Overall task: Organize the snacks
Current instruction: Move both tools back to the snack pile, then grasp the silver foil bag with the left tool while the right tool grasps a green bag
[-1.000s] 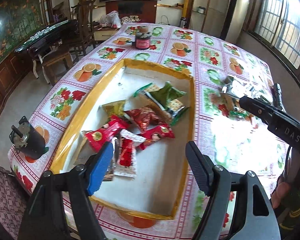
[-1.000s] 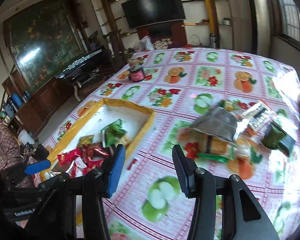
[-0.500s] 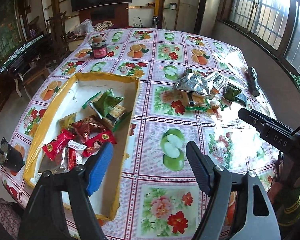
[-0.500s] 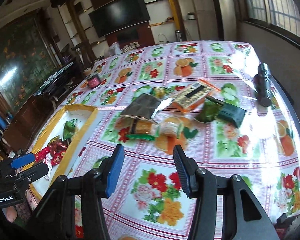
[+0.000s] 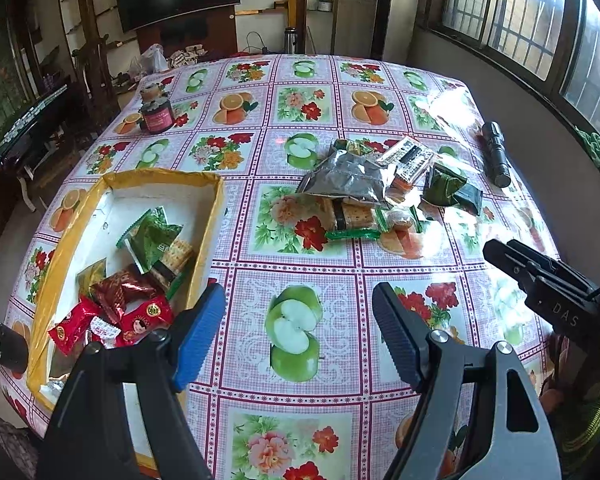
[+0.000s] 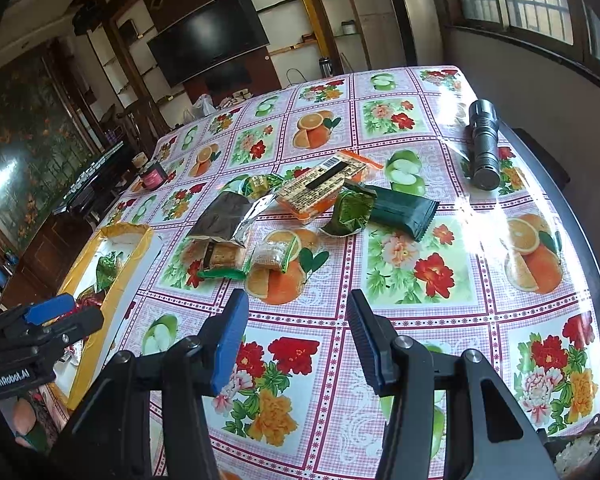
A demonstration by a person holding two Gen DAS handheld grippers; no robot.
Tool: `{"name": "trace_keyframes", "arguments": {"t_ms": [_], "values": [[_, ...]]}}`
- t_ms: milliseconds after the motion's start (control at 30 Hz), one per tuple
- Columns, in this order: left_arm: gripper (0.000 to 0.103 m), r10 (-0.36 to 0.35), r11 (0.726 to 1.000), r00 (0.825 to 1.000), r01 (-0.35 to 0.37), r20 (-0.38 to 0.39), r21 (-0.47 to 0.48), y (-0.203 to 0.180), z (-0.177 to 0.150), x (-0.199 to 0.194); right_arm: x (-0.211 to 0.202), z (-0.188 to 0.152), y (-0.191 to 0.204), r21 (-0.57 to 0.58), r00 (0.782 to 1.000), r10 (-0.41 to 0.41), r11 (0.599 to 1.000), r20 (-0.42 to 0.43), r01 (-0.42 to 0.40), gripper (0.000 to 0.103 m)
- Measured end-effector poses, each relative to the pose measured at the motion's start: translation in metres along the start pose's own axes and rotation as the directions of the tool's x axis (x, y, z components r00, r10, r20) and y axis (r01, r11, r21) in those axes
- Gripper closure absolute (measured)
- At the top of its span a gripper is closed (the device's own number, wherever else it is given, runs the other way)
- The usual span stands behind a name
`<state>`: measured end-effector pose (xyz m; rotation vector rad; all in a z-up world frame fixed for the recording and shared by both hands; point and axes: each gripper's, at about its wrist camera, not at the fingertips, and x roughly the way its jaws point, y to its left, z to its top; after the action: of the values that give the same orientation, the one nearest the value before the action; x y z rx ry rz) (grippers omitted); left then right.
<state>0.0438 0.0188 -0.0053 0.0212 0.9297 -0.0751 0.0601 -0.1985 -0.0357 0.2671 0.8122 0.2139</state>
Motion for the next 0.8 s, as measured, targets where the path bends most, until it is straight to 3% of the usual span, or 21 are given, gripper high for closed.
{"name": "trace_keyframes", "arguments": {"t_ms": [133,300,500,800], "values": [[0.027,0.073,0.997,0.996,-0.072,0.041,-0.032,0.022,0.033,0.006,0.002,0.002,-0.009,0.015,1.0,-0.005,1.0,-0.005,0.005,0.052],[0.027,0.065,0.995,0.997,-0.062,0.035,-0.081,0.04,0.057,0.017,0.004,0.007,-0.02,0.039,1.0,-0.016,0.999,0.01,0.015,0.051],[0.026,0.007,1.0,1.0,-0.007,-0.022,0.004,-0.001,0.062,0.052,0.023,0.018,-0.023,0.051,1.0,-0.018,0.999,-0.005,0.018,0.051],[0.026,0.013,0.998,0.998,-0.009,-0.056,0.066,-0.037,0.086,0.102,0.058,0.045,-0.028,0.064,0.999,-0.034,0.997,-0.016,0.035,0.051]]}}
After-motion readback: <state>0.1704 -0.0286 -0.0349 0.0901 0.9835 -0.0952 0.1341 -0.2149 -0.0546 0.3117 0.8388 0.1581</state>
